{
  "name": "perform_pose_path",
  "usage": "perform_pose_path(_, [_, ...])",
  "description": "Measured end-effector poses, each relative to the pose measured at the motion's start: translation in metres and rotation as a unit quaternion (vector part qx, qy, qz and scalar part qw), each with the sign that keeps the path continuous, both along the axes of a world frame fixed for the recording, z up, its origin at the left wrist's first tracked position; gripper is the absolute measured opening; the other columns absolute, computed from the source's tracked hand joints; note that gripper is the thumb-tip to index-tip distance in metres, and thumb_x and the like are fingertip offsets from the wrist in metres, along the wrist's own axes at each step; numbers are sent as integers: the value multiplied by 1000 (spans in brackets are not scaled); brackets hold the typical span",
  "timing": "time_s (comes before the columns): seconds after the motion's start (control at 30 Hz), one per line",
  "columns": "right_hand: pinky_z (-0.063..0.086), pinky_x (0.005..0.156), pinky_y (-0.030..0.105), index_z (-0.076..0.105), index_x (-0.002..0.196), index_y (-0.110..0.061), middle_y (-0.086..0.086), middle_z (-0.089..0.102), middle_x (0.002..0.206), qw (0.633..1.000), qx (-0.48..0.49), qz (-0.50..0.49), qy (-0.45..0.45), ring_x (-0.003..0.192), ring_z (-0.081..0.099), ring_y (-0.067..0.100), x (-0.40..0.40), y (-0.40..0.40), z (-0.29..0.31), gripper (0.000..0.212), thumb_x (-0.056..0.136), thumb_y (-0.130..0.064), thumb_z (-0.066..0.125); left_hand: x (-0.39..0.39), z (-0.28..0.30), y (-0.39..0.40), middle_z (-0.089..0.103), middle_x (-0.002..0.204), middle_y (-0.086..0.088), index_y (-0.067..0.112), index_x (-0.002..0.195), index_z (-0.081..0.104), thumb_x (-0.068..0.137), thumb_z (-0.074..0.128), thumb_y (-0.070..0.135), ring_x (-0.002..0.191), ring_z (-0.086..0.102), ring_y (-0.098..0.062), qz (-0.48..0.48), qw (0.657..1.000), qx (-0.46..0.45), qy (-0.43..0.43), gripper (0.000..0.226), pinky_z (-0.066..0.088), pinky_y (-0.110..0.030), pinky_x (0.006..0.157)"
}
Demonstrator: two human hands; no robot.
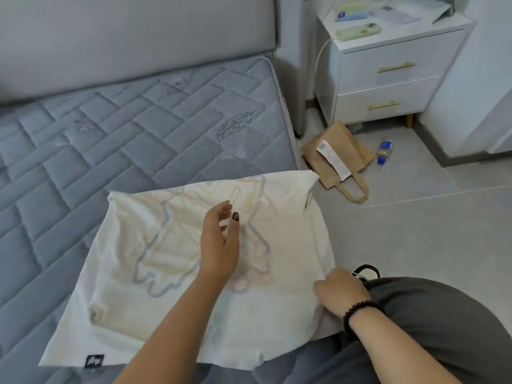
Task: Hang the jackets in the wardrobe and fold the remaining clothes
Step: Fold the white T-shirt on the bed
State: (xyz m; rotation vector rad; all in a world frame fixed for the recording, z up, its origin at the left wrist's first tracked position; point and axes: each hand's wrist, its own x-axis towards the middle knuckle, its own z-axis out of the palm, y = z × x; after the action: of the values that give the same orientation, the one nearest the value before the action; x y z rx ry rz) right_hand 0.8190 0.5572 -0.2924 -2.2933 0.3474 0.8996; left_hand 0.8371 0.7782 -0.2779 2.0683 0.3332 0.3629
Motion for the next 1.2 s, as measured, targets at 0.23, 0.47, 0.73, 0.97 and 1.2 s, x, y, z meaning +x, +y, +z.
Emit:
perform_pose_path(0.23, [34,52,26,51,104,-5,6,56,86,998,-35,-43,-27,71,52,19,-4,19,4,24,86,-20,52,-114,-4,175,49,135,-20,9,132,52,99,46,22,128,38,-39,343,915,103,184,37,26,-47,109])
perform_pose_path(0.47, [38,57,29,51,112,0,16,61,96,995,-66,-67,-13,80,58,30,-3,29,4,35,83,-19,56,-115,2,211,53,62,1,15,71,49,99,44,31,61,49,-20,264,928,89,248,33,31,-30,52])
perform_pose_path(0.73, [37,56,29,58,96,3,15,62,82,993,-53,-99,-24,74,59,30,-5,31,3,26,80,-18,59,-128,-1,206,51,77,-4,8,90,41,97,46,27,65,45,-22,332,903,80,260,21,37,-38,61])
perform_pose_path(0.97, [37,62,30,51,84,-11,8,51,78,944,103,-253,-183,68,50,24,4,34,8,11,76,-16,57,-93,16,130,38,148,-15,5,136,46,92,57,14,135,36,-34,134,930,308,147,46,28,-48,107])
perform_pose_path(1.2, [38,66,24,57,89,-18,-5,60,84,962,59,-179,-195,87,58,19,8,30,-1,13,84,-18,69,-28,-1,21,11,162,-6,17,152,26,102,39,28,149,11,-21,-179,935,298,72,53,16,-39,120])
